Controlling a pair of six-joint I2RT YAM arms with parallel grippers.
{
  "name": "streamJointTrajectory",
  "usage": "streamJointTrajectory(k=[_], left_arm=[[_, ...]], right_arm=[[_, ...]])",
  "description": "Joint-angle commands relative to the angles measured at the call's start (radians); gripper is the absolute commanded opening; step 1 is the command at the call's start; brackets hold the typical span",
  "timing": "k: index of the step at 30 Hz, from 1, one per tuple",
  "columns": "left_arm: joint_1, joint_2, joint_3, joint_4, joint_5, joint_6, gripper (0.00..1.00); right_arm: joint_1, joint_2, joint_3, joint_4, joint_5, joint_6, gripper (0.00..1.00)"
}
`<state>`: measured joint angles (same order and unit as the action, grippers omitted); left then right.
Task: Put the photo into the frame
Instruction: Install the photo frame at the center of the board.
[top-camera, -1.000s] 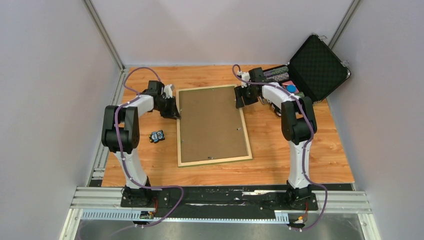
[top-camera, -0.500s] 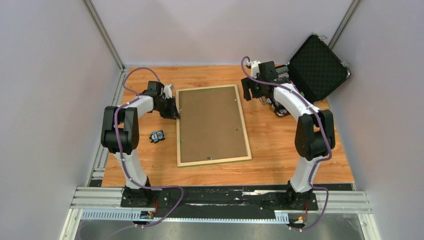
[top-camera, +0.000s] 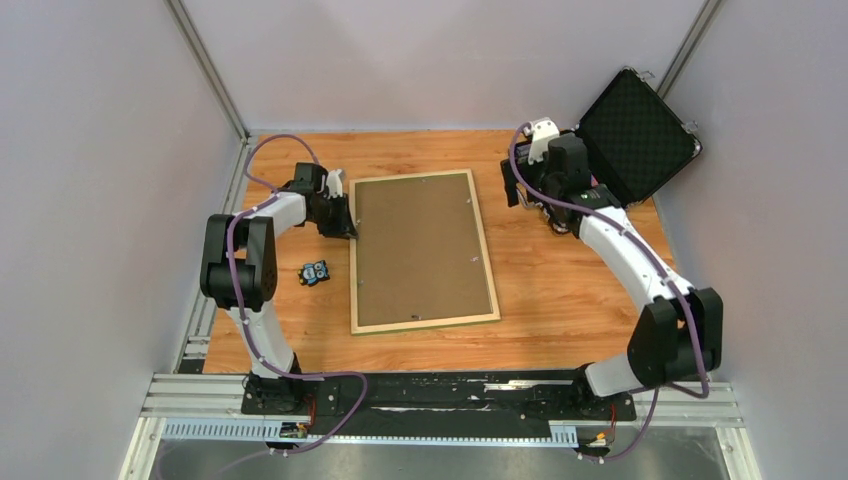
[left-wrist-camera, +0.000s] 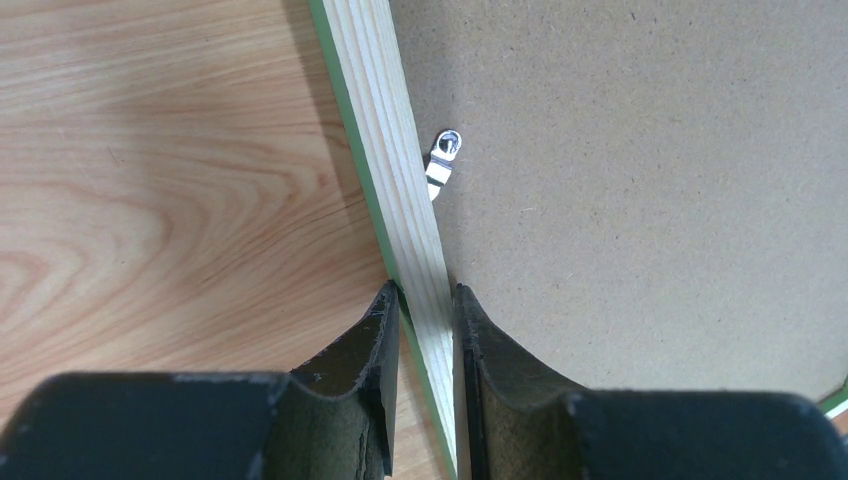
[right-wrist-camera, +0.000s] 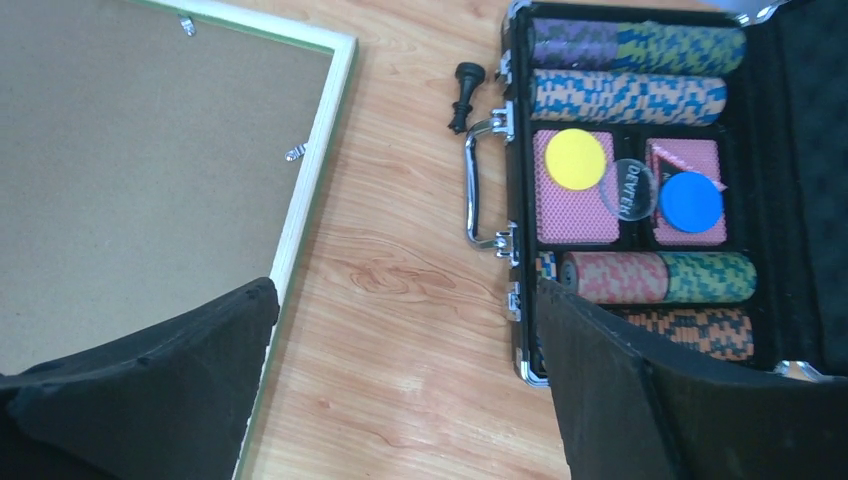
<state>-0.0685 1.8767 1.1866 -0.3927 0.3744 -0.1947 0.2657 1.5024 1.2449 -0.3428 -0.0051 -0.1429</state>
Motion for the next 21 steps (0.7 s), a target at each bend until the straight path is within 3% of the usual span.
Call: streamJointTrajectory(k=[1,10,16,21], left_arm=[[0.015,-0.048,-0.010,0.002,-0.047,0.044,0.00],[0.015,-0.054,-0.011,0.006,-0.055,0.050,0.00],[0.015,-0.064,-0.016,0.010,-0.059,0.054,0.00],[0.014,-0.059,-0.011,0.009,-0.056,0.055,0.00]], right_arm=[[0.000,-0.168,-0.106,0.166,0.004,-0.033,1.00],[0.000,-0.299,-0.326,0.182,-0.284,-0.042,1.00],[0.000,-0.191,-0.406,0.183,-0.335,0.028,1.00],[0.016,-0.088,-0.386,0.182,-0.332,0.081,0.94]])
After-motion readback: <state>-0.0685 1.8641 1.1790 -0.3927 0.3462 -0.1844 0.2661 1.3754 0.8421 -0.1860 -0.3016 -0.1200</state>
